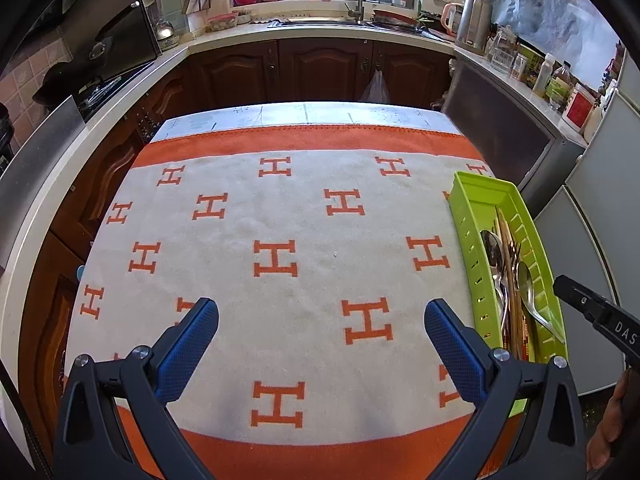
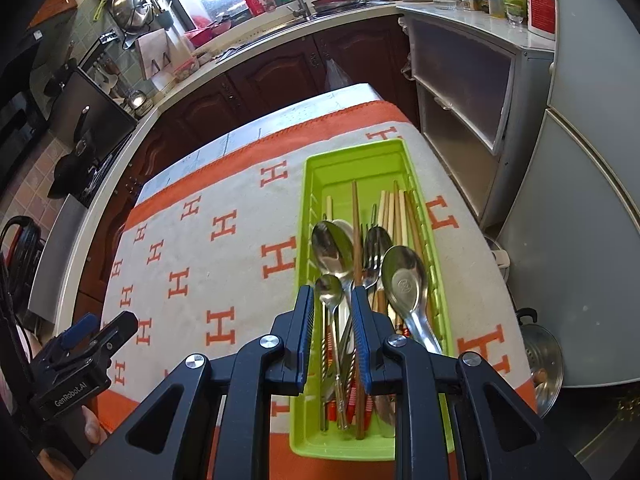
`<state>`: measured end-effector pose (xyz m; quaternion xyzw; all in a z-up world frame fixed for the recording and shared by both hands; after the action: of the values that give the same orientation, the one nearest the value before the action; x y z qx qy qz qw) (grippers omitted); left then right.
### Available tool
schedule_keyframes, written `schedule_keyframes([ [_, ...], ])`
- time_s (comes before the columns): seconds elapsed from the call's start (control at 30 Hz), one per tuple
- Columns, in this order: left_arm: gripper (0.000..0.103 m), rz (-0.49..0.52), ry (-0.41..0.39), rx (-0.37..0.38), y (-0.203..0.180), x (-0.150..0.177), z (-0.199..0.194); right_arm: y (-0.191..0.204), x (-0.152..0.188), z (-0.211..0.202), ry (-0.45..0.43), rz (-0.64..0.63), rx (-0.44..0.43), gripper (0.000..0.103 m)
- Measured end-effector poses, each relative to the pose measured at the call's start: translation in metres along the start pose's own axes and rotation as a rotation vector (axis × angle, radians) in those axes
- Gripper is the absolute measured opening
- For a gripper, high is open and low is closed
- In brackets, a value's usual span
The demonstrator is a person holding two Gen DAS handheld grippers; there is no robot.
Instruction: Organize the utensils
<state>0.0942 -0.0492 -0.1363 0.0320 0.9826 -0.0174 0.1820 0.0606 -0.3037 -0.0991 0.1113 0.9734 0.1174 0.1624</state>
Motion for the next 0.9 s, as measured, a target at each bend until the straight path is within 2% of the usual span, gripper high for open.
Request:
schedule_keyframes([
  [0.43,0.102,0.013,0.008,-0.006,0.01,0.036,-0.014,0.024,0.049,0.0,0.041,-0.07,-0.024,0.019],
  [0.7,0.102,0.006,0.008,-0.01,0.023,0.054,-0.03,0.051,0.069,-0.023,0.026,-0.119,-0.076,0.02],
  [0.9,0.102,-0.011,-0.017,-0.036,0.031,0.061,-0.049,0.076,0.08,-0.05,-0.009,-0.166,-0.112,0.025],
])
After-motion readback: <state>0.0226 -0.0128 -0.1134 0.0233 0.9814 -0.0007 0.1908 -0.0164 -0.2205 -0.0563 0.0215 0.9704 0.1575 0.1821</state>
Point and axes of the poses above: each gripper's, at about its wrist camera, not at the fingertips, and z roughly the way its jaws point, y to its left, x to its underside, the point moved 7 cm from there along z, roughly the way its jaws point, and after that the axes turned 13 degrees about y, right-handed, at the moved point
